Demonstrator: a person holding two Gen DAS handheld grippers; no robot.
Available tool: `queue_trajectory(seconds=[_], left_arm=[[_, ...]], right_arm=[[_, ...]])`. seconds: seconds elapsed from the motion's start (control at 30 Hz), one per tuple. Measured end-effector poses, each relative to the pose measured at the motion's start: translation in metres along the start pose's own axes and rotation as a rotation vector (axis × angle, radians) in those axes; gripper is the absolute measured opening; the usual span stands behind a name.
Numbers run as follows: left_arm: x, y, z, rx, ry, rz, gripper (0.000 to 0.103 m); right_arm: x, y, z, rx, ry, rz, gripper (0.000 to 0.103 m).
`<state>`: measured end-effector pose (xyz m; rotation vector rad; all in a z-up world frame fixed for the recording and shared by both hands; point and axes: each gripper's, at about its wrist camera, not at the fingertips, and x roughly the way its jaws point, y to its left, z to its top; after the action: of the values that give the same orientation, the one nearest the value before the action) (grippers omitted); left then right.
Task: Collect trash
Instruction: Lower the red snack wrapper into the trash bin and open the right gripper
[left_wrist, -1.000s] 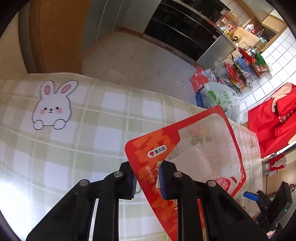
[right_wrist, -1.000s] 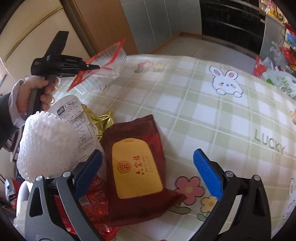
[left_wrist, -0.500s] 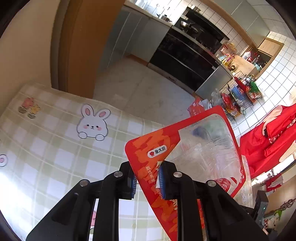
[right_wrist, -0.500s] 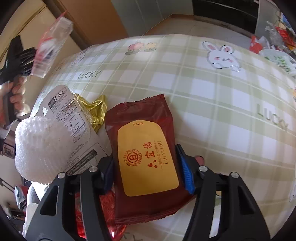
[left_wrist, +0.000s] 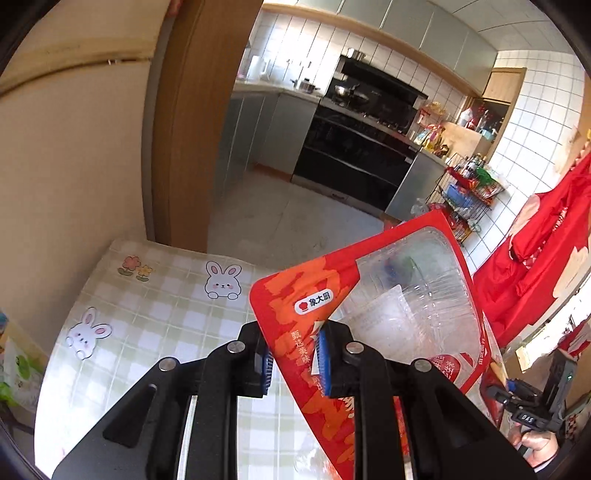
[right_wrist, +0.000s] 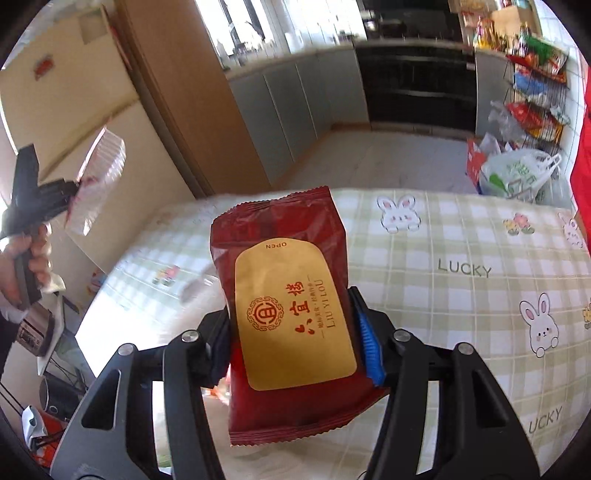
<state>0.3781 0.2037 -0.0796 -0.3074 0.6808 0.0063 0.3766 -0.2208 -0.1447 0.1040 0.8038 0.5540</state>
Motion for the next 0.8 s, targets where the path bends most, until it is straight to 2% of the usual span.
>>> queue_trajectory(seconds=[0.27,0.47,0.6,0.67,0.8], left_arm=[[-0.101,-0.034,-0.057,0.064,-0.092,-0.007,0.019],[-0.165,-0.043,-0.121,0.035,-0.135,-0.033,0.019],[-0.199,-0.048,-0.166,0.025,-0.147,-0.035,0.019],[-0.212,-0.049,-0.186,0.014,-0.141,-0.059,0.019],[-0.233,-0.045,-0.218,-0.009,-0.146,-0.049,0.019]], right_arm=[[-0.095,0.055,-0.029,0.010,-0.159,0.090,0.057],[-0.146,0.092,-0.082,0.017,-0.233,0.112,0.057],[-0.168,0.106,-0.124,0.039,-0.250,0.106,0.057],[-0.173,0.111,-0.139,0.043,-0.236,0.107,0.057],[-0.186,0.128,-0.165,0.040,-0.196,0.098,0.057]])
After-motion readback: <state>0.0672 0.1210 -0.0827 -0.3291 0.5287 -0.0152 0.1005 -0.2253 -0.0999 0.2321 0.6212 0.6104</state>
